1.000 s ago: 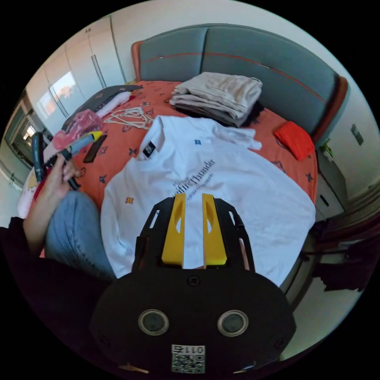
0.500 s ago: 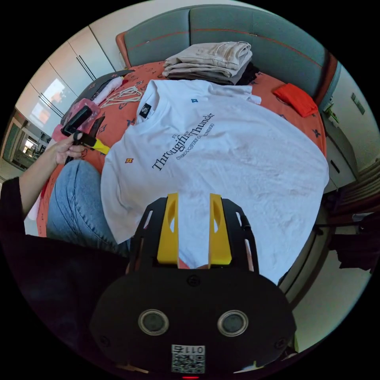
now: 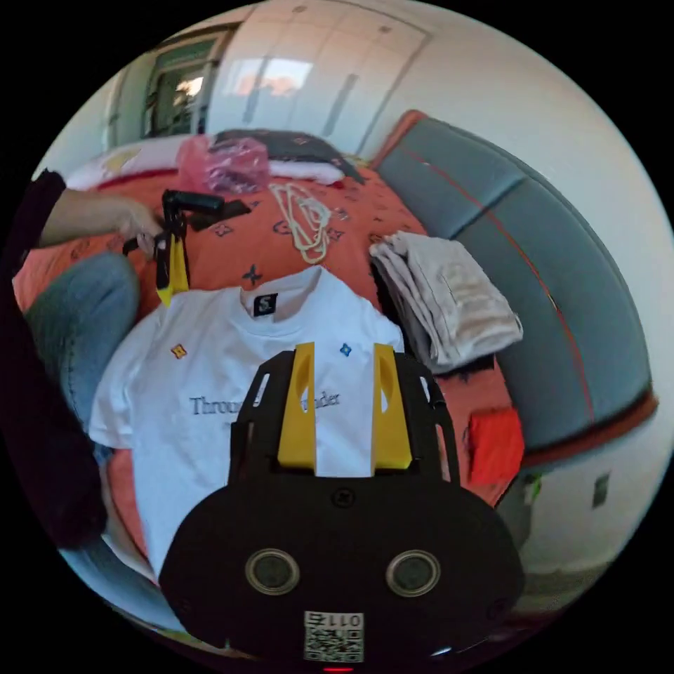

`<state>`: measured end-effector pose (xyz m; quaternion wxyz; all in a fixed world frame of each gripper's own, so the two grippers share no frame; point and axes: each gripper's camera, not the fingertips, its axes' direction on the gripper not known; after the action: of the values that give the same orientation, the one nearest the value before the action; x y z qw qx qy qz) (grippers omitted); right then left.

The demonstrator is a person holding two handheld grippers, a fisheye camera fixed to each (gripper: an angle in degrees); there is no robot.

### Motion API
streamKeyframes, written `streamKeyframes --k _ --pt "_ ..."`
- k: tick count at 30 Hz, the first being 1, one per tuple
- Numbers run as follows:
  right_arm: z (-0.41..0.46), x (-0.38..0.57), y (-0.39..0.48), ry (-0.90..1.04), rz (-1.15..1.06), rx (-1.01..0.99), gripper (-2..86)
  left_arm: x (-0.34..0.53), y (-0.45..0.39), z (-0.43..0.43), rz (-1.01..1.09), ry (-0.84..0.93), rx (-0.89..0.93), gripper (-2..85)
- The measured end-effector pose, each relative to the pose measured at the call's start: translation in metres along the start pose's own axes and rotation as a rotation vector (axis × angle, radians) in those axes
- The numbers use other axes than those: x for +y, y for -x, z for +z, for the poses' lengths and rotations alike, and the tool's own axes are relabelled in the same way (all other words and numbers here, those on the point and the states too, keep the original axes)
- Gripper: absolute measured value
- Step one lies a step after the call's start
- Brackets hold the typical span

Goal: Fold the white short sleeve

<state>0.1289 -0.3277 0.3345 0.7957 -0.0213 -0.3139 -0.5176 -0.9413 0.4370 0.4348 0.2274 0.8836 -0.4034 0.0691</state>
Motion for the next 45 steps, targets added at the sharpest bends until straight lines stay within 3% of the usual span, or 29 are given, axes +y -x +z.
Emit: streamKeyframes --k 7,11,17,19,21,30,36,39,42,45 --pt "0.1 -0.101 -0.044 0.249 -0.473 -0.107 12.6 -0.004 0.007 0.002 0.165 0.058 0.246 19.8" --pt "0.146 -0.134 -0.044 0.339 -0.634 -0.126 13.0 -0.006 0.002 0.015 0.251 0.164 0.243 19.5" --pt "0.201 -0.152 -0.027 0.496 -0.816 -0.204 9.7 0.013 0.022 0.032 0.258 0.159 0.346 8.8" --pt "0.218 -0.148 -0.019 0.609 -0.85 -0.202 5.0 0.024 0.013 0.036 0.274 0.16 0.235 6.5" --pt "0.219 -0.155 -0.022 0.659 -0.728 -0.234 4.2 0.035 -0.006 0.032 0.343 0.143 0.145 6.0" --pt "0.127 -0.177 -0.046 0.453 -0.386 -0.116 3.1 0.121 -0.088 -0.002 0.463 0.014 -0.057 5.3" --pt "0.119 -0.218 -0.02 0.279 -0.278 -0.015 3.8 0.192 -0.09 -0.056 0.347 -0.174 -0.203 5.0" --pt "0.144 -0.242 -0.001 0.243 -0.187 -0.006 6.3 0.216 -0.05 -0.073 0.186 -0.267 -0.114 5.4" --pt "0.184 -0.243 0.022 0.389 -0.129 0.141 14.5 0.232 -0.002 -0.059 0.001 -0.284 -0.012 7.8" --pt "0.178 -0.219 0.033 0.41 -0.104 0.238 14.4 0.262 0.008 -0.047 -0.05 -0.364 0.063 10.5"
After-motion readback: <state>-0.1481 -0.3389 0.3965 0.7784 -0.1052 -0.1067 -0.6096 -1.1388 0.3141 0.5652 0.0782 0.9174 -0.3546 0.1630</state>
